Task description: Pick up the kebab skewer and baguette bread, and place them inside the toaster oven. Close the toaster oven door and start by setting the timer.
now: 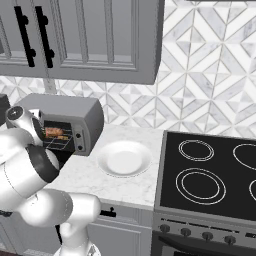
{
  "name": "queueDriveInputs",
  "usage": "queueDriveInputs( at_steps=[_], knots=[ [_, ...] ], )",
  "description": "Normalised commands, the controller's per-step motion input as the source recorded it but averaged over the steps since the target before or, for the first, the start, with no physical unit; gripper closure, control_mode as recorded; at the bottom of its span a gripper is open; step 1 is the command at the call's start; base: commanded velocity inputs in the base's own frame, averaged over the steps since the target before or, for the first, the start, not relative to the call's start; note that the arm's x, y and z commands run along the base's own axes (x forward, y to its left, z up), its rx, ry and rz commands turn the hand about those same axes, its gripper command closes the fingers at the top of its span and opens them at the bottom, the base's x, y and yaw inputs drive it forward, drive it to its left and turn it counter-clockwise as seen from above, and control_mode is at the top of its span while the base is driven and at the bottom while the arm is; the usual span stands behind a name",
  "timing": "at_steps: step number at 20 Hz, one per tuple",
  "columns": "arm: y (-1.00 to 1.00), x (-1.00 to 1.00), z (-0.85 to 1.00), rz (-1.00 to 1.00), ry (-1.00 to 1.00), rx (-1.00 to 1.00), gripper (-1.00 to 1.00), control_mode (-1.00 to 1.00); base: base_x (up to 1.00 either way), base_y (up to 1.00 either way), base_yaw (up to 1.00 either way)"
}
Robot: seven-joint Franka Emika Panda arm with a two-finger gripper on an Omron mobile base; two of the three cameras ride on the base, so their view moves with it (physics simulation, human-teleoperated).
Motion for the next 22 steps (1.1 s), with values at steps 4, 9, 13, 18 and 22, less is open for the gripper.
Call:
queueDriveInputs(
  at_steps=[4, 9, 13, 18, 22],
  knots=[
    [0.0, -0.01, 0.0, 0.0, 0.0, 0.0, -1.0, -1.0, 0.0, 0.0, 0.0],
    [0.02, -0.16, 0.04, -0.01, 0.03, 0.0, -1.0, -1.0, 0.0, 0.0, 0.0],
    [0.0, -0.23, 0.14, -0.06, 0.04, 0.04, -1.0, -1.0, 0.0, 0.0, 0.0],
    [0.0, -0.26, 0.2, -0.14, 0.01, 0.15, -1.0, -1.0, 0.0, 0.0, 0.0],
    [0.0, -0.42, 0.03, -0.31, 0.0, 0.29, -1.0, -1.0, 0.0, 0.0, 0.0]
  ],
)
